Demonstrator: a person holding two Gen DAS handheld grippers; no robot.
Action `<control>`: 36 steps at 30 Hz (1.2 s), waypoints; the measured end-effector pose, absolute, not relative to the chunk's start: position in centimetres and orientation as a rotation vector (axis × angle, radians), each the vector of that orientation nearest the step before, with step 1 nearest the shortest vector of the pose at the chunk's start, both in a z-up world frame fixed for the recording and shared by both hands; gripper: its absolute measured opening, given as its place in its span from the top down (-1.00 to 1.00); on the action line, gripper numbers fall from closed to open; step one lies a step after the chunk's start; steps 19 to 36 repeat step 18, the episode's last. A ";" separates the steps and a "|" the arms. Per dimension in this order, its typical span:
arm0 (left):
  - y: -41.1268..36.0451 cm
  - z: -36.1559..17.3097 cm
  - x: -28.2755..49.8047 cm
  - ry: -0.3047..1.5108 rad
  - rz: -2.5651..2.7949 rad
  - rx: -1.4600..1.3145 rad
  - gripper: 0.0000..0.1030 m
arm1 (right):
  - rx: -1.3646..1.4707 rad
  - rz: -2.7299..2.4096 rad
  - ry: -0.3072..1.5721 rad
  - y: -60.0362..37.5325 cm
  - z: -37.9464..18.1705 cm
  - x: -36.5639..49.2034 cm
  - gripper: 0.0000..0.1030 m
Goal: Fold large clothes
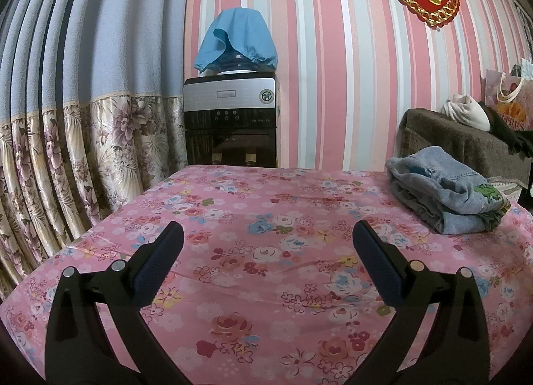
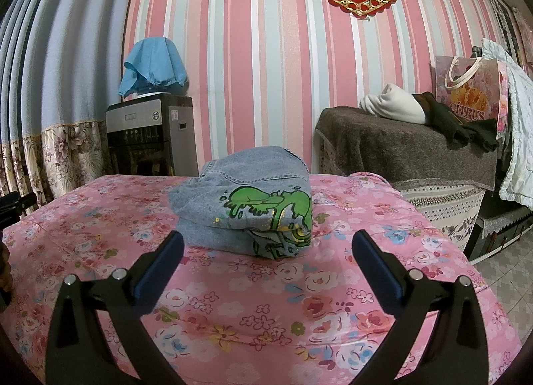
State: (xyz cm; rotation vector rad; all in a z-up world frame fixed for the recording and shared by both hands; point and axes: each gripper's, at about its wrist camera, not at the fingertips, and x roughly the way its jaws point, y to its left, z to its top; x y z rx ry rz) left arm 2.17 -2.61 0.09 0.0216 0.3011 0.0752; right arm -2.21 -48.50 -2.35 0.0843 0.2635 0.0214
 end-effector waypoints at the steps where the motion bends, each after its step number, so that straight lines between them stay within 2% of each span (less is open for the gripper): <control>1: -2.5 0.1 2.2 0.300 0.075 0.020 -0.94 | 0.085 0.021 0.263 -48.5 -2.4 -2.2 -0.96; 36: -2.9 0.3 2.8 0.316 0.075 0.025 -0.94 | 0.085 0.021 0.264 -48.5 -2.3 -2.2 -0.96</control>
